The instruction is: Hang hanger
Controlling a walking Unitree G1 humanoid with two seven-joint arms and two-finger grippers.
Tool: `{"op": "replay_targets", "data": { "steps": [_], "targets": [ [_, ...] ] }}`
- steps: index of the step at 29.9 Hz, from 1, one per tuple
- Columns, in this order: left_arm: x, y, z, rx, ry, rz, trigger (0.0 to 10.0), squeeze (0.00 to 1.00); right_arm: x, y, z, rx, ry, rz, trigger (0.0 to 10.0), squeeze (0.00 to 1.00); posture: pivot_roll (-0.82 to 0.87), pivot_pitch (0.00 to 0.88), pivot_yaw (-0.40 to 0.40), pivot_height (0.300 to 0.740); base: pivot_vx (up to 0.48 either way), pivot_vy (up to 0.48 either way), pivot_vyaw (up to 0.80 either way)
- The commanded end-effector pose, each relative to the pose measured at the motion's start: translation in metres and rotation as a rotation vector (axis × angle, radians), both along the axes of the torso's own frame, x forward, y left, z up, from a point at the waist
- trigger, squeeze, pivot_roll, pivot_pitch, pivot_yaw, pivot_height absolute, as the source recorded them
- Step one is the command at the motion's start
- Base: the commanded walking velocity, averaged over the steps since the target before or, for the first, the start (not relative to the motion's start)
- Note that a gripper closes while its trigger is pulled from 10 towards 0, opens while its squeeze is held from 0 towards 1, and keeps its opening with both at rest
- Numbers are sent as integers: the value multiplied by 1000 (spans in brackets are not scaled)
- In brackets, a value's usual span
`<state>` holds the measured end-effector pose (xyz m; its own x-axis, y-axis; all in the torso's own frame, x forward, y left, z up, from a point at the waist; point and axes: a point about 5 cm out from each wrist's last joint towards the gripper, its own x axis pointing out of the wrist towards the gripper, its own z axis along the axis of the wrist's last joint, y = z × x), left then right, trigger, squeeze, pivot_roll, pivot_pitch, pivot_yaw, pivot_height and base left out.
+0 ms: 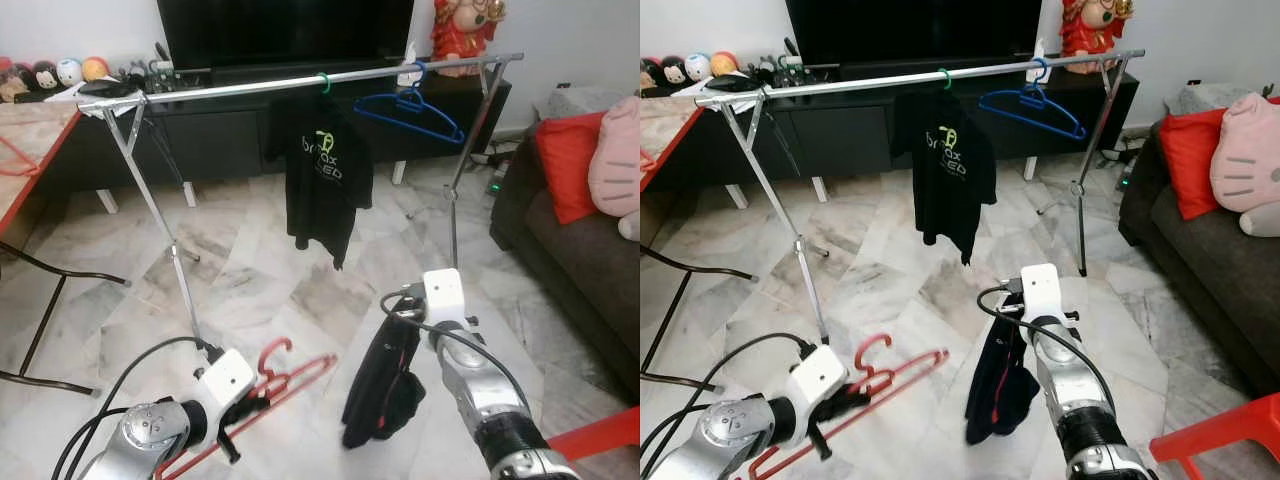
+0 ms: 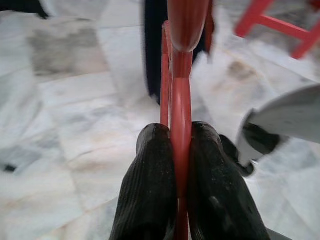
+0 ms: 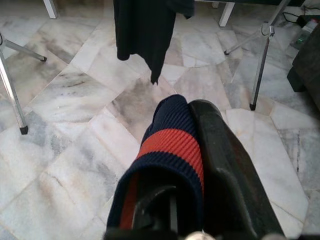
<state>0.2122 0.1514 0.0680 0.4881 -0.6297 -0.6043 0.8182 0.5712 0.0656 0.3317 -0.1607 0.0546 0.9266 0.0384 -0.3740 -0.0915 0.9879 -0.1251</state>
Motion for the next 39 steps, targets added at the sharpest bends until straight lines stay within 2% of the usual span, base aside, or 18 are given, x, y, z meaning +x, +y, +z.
{"op": "replay_targets", "data": {
  "steps": [1, 2, 5, 15, 21, 32, 39],
  "targets": [
    [-1, -7, 5, -37, 14, -31, 10000, 0, 5, 5, 5, -7, -14, 13, 10000, 0, 56, 0, -33, 740, 0, 0, 0],
    [0, -14, 10, -75, 24, -56, 10000, 0, 7, 9, 6, 1, -12, 22, 10000, 0, 56, 0, -34, 740, 0, 0, 0],
    [3, -24, 15, -111, 21, -86, 10000, 0, 10, 15, 7, 8, -10, 33, 10000, 0, 53, 0, -37, 740, 0, 0, 0],
    [12, -47, 20, -152, -13, -113, 10000, 0, 14, 24, 7, 15, 4, 51, 10000, 0, 48, 0, -43, 740, 0, 0, 0],
    [20, -44, 11, -63, -67, -55, 10000, 0, 15, 24, 7, 13, 1, 57, 10000, 0, 42, 0, -46, 740, 0, 0, 0],
    [26, -42, 10, -59, -96, 8, 10000, 0, 15, 26, 6, 13, 5, 74, 10000, 0, 40, 0, -52, 740, 0, 0, 0],
    [40, -41, 14, -58, -177, 113, 10000, 0, 13, 32, 5, 22, 13, 101, 10000, 0, 38, 0, -56, 740, 0, 0, 0]
  ]
}}
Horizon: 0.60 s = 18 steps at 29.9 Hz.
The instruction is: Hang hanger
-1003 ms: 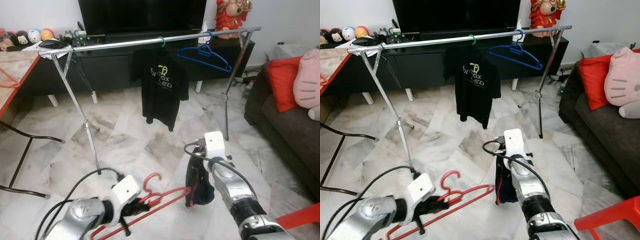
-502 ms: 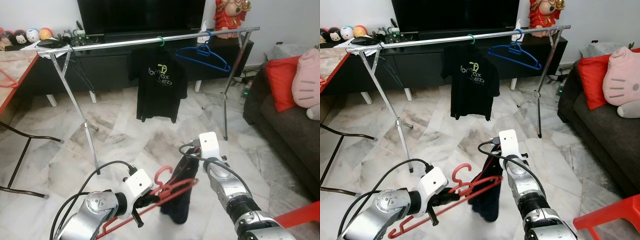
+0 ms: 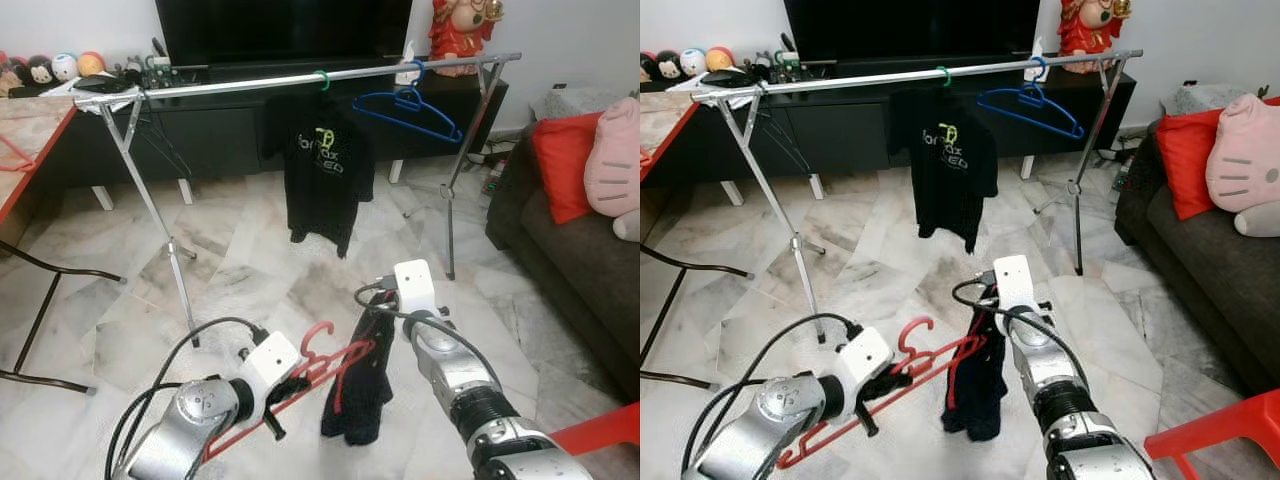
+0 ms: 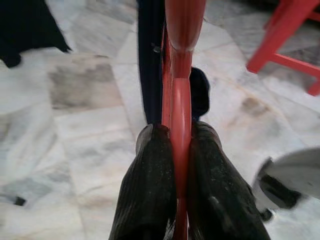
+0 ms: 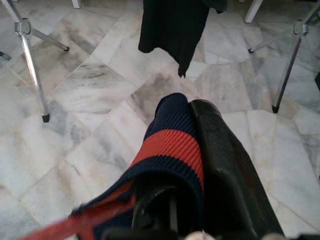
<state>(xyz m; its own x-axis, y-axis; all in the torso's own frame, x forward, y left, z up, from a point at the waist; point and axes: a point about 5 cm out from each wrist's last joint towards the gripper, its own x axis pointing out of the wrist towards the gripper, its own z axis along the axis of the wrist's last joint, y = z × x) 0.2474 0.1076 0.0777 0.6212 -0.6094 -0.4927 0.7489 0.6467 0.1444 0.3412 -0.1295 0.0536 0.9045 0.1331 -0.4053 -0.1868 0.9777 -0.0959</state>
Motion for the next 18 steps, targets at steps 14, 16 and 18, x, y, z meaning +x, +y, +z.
{"op": "replay_targets", "data": {
  "steps": [14, 16, 18],
  "targets": [
    [2, -10, 3, -80, -8, -8, 10000, 0, 3, 4, 4, 7, -10, 16, 10000, 0, 37, 0, -62, 740, 0, 0, 0],
    [3, -9, 4, -77, -19, 7, 10000, 0, 3, 4, 4, 7, -8, 14, 10000, 0, 37, 0, -62, 740, 0, 0, 0],
    [4, -9, 3, -68, -26, 13, 10000, 0, 3, 5, 3, 8, -6, 15, 10000, 0, 39, 0, -65, 740, 0, 0, 0]
  ]
}}
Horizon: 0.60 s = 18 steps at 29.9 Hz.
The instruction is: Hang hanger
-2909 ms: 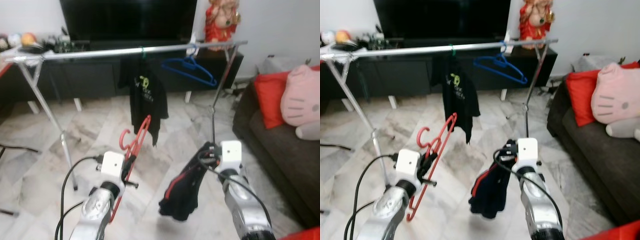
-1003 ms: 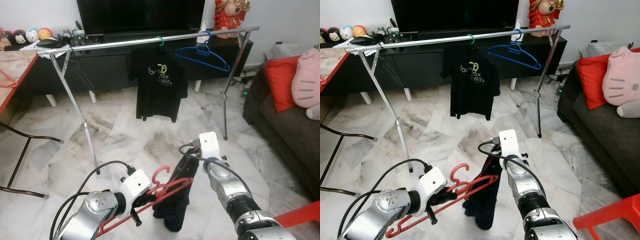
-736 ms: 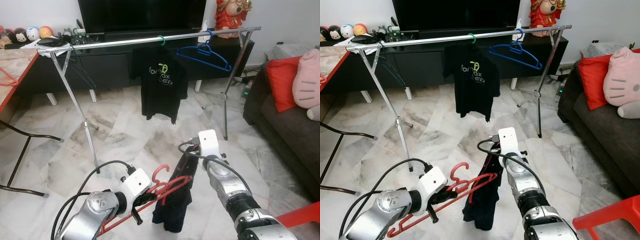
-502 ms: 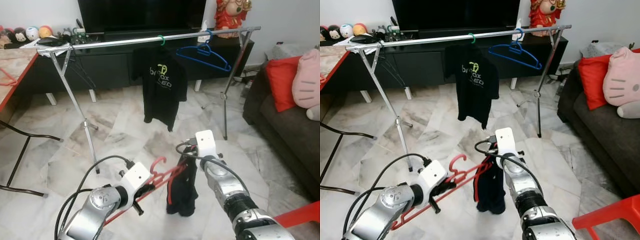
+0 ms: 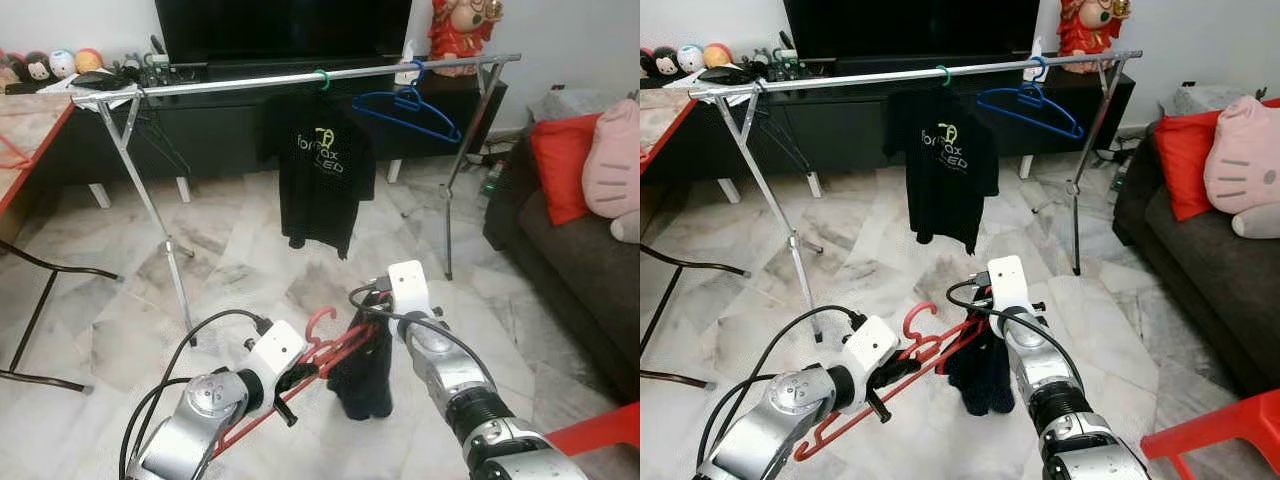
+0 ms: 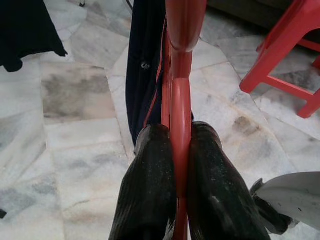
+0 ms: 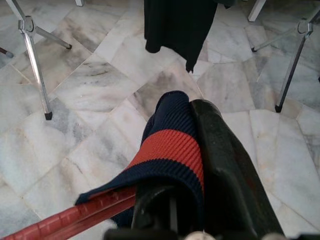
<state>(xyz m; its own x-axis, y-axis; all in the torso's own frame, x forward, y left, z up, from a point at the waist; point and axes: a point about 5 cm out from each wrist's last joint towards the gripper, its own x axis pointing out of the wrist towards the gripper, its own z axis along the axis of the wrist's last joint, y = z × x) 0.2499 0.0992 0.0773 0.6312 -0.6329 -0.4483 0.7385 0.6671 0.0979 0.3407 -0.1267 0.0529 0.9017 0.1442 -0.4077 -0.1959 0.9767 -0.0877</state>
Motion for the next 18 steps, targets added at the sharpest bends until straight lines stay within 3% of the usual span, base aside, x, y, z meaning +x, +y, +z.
{"op": "replay_targets", "data": {
  "steps": [1, 6, 18],
  "targets": [
    [4, 0, 3, 20, -40, 17, 10000, 0, 3, 2, 4, 3, -9, 5, 10000, 0, 39, 0, -65, 740, 0, 0, 0],
    [10, 2, 2, 23, -54, 76, 10000, 0, 3, 3, 4, 9, -7, 4, 10000, 0, 38, 0, -62, 740, 0, 0, 0],
    [6, -11, -5, -4, -11, -8, 10000, 0, 0, 14, 3, 71, 13, 63, 10000, 0, 33, 0, -58, 740, 0, 0, 0]
  ]
}}
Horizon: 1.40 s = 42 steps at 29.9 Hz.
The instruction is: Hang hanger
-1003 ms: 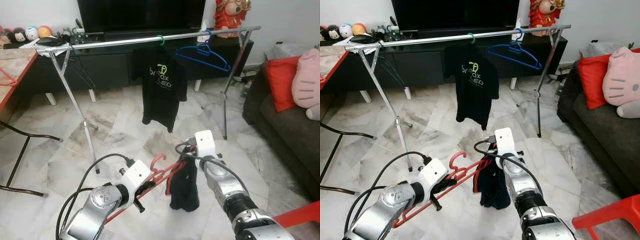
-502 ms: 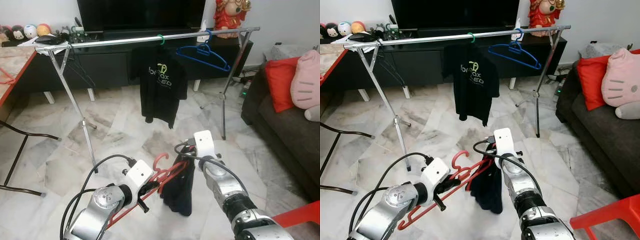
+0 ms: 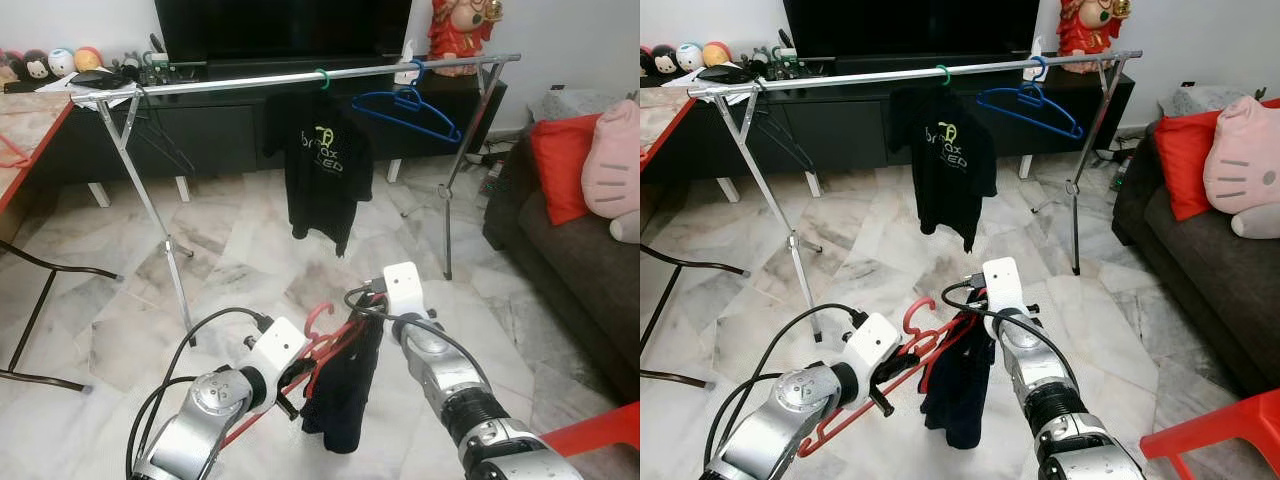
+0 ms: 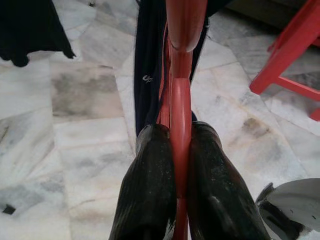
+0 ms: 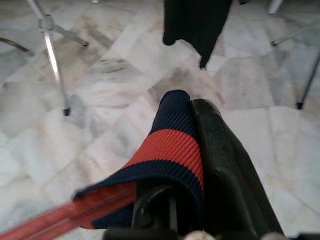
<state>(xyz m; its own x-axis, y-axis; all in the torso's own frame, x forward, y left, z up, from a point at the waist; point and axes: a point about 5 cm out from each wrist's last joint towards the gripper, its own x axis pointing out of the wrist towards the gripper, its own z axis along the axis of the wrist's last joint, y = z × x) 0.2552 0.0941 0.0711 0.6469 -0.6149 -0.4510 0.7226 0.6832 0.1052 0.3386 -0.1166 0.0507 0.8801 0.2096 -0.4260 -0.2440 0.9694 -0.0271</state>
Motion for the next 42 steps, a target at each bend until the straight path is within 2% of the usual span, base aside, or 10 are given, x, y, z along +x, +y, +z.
{"op": "replay_targets", "data": {
  "steps": [1, 8, 13, 20, 22, 25, 30, 33, 40, 42],
  "targets": [
    [1, -8, 0, -15, -5, -35, 10000, 0, 2, 5, 5, 15, -17, 26, 10000, 0, 33, 0, -58, 740, 0, 0, 0],
    [12, -14, -3, 11, -16, -3, 10000, 0, 3, 7, 8, 36, -16, 22, 10000, 0, 33, 0, -58, 740, 0, 0, 0],
    [22, -19, -8, 37, -37, 37, 10000, 0, 1, 1, 7, 39, -11, 3, 10000, 0, 33, 0, -58, 740, 0, 0, 0],
    [28, -26, -8, 21, -57, 74, 10000, 0, -4, -5, 3, 50, 18, -25, 10000, 0, 19, 0, -63, 740, 0, 0, 0],
    [31, -26, -8, 12, -70, 113, 10000, 0, -7, -6, 2, 80, 33, -32, 10000, 0, 13, 0, -62, 740, 0, 0, 0],
    [36, -25, -7, 13, -94, 159, 10000, 0, -12, -12, -1, 58, 57, -39, 10000, 0, 10, 0, -63, 740, 0, 0, 0],
    [38, -24, -7, 8, -106, 175, 10000, 0, -15, -16, -3, 51, 102, -46, 10000, 0, 10, 0, -63, 740, 0, 0, 0],
    [39, -24, -7, 5, -109, 178, 10000, 0, -20, -13, -6, 25, 143, 16, 10000, 0, 6, 0, -62, 740, 0, 0, 0],
    [38, -28, -7, -24, -100, 162, 10000, 0, -24, 1, 0, 57, 129, 159, 10000, 0, 9, 0, -64, 740, 0, 0, 0],
    [38, -28, -7, -25, -102, 163, 10000, 0, -25, 0, 1, 55, 131, 181, 10000, 0, 9, 0, -64, 740, 0, 0, 0]
  ]
}}
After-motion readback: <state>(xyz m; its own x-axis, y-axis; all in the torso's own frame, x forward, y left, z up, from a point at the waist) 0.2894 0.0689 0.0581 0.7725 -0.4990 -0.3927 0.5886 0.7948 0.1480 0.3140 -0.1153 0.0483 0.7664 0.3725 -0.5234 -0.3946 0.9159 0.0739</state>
